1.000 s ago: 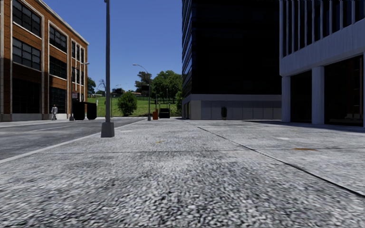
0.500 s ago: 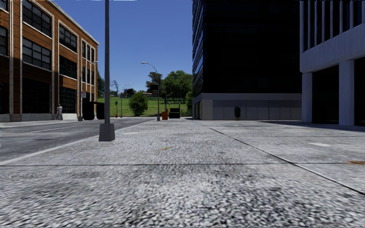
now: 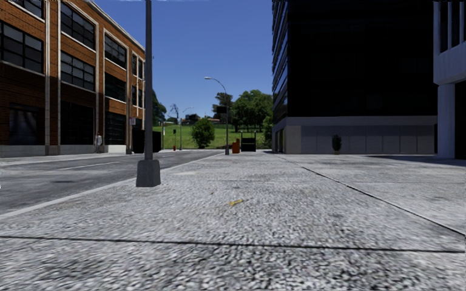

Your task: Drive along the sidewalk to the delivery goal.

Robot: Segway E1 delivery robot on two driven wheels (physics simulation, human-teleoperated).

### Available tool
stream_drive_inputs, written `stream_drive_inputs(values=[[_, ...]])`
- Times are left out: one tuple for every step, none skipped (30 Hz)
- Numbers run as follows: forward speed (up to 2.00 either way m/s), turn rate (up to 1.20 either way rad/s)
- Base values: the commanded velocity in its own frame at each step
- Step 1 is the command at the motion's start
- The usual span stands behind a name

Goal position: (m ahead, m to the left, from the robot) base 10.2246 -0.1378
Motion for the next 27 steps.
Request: stream_drive_inputs(values=[[2.0, 0.0], [2.0, 0.0], [2.0, 0.0], [2.0, 0.0], [2.0, 0.0], [2.0, 0.0], [2.0, 0.0], [2.0, 0.0], [2.0, 0.0], [2.0, 0.0], [2.0, 0.0], [2.0, 0.0], [2.0, 0.0], [2.0, 0.0], [2.0, 0.0], [2.0, 0.0], [2.0, 0.0], [2.0, 0.0], [2.0, 0.0], [2.0, 0.0], [2.0, 0.0], [2.0, 0.0], [2.0, 0.0], [2.0, 0.0], [2.0, 0.0], [2.0, 0.0], [2.0, 0.0]])
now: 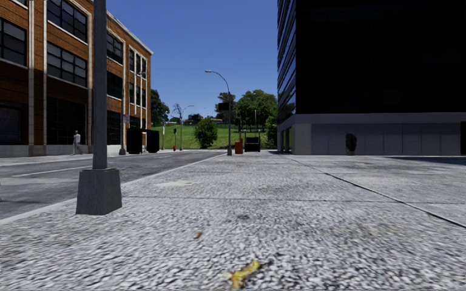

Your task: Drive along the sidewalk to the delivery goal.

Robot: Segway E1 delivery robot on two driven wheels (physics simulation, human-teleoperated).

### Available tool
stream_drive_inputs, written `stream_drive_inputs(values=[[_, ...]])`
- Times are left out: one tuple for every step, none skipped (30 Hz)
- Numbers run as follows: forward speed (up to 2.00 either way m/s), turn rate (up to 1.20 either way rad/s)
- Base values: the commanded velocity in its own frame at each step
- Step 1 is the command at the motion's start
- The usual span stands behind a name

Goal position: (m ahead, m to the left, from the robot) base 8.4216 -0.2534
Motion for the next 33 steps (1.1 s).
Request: stream_drive_inputs(values=[[2.0, 0.0], [2.0, 0.0], [2.0, 0.0], [2.0, 0.0], [2.0, 0.0], [2.0, 0.0], [2.0, 0.0], [2.0, 0.0], [2.0, 0.0], [2.0, 0.0], [2.0, 0.0], [2.0, 0.0], [2.0, 0.0], [2.0, 0.0], [2.0, 0.0], [2.0, 0.0], [2.0, 0.0], [2.0, 0.0], [2.0, 0.0], [2.0, 0.0], [2.0, 0.0], [2.0, 0.0], [2.0, 0.0], [2.0, 0.0], [2.0, 0.0], [2.0, 0.0], [2.0, 0.0], [2.0, 0.0], [2.0, 0.0], [2.0, 0.0], [2.0, 0.0], [2.0, 0.0], [2.0, 0.0]])
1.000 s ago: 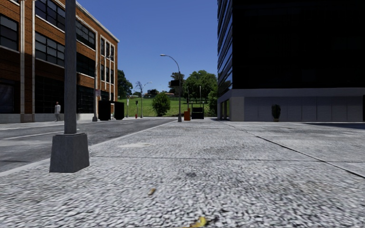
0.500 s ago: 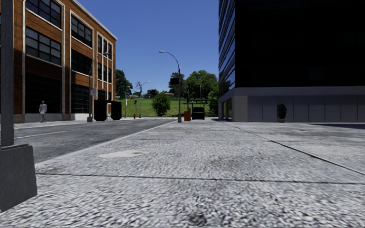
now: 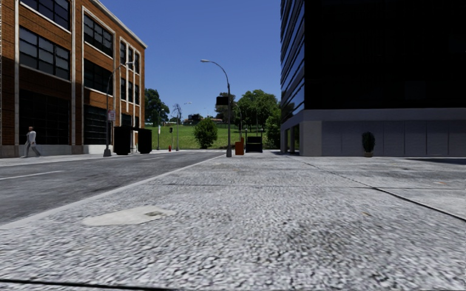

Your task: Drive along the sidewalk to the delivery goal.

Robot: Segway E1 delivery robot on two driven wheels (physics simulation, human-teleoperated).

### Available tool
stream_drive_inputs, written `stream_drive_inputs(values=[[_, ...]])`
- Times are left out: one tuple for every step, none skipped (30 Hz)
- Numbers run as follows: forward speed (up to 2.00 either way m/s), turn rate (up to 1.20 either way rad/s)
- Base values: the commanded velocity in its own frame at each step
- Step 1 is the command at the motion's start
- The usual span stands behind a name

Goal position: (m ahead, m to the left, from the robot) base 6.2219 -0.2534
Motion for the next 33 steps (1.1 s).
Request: stream_drive_inputs(values=[[2.0, 0.0], [2.0, 0.0], [2.0, 0.0], [2.0, 0.0], [2.0, 0.0], [2.0, 0.0], [2.0, 0.0], [2.0, 0.0], [2.0, 0.0], [2.0, 0.0], [2.0, 0.0], [2.0, 0.0], [2.0, 0.0], [2.0, 0.0], [2.0, 0.0], [2.0, 0.0], [2.0, 0.0], [2.0, 0.0], [2.0, 0.0], [2.0, 0.0], [2.0, 0.0], [2.0, 0.0], [2.0, 0.0], [2.0, 0.0], [2.0, 0.0], [2.0, 0.0], [2.0, 0.0], [2.0, 0.0], [2.0, 0.0], [2.0, 0.0], [2.0, 0.0], [2.0, 0.0], [2.0, 0.0]])
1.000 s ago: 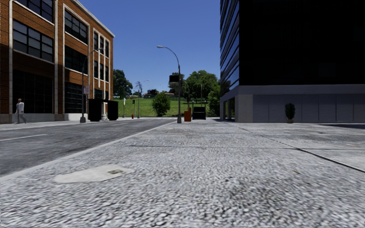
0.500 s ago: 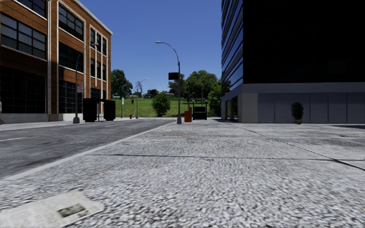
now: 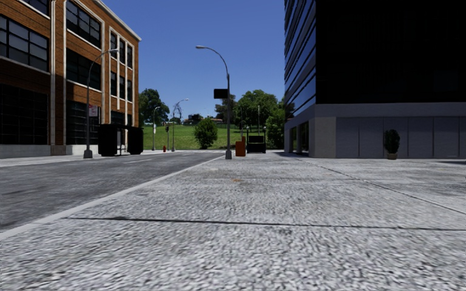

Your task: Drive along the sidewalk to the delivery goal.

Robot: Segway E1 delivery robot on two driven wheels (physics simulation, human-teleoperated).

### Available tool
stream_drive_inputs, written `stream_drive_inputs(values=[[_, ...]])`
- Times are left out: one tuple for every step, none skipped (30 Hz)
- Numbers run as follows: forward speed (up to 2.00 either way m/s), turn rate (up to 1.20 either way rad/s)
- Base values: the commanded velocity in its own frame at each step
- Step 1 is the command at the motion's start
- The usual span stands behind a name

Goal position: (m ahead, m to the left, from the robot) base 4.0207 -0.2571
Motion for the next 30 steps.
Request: stream_drive_inputs(values=[[2.0, 0.0], [2.0, 0.0], [2.0, 0.0], [2.0, 0.0], [2.0, 0.0], [2.0, 0.0], [2.0, 0.0], [2.0, 0.0], [2.0, 0.0], [2.0, 0.0], [2.0, 0.0], [2.0, 0.0], [2.0, 0.0], [2.0, 0.0], [2.0, 0.0], [2.0, 0.0], [2.0, 0.0], [2.0, 0.0], [2.0, 0.0], [2.0, 0.0], [2.0, 0.0], [2.0, 0.0], [2.0, 0.0], [2.0, 0.0], [2.0, 0.0], [2.0, 0.0], [2.0, 0.0], [2.0, -0.07], [2.0, -0.11], [2.0, -0.11]])
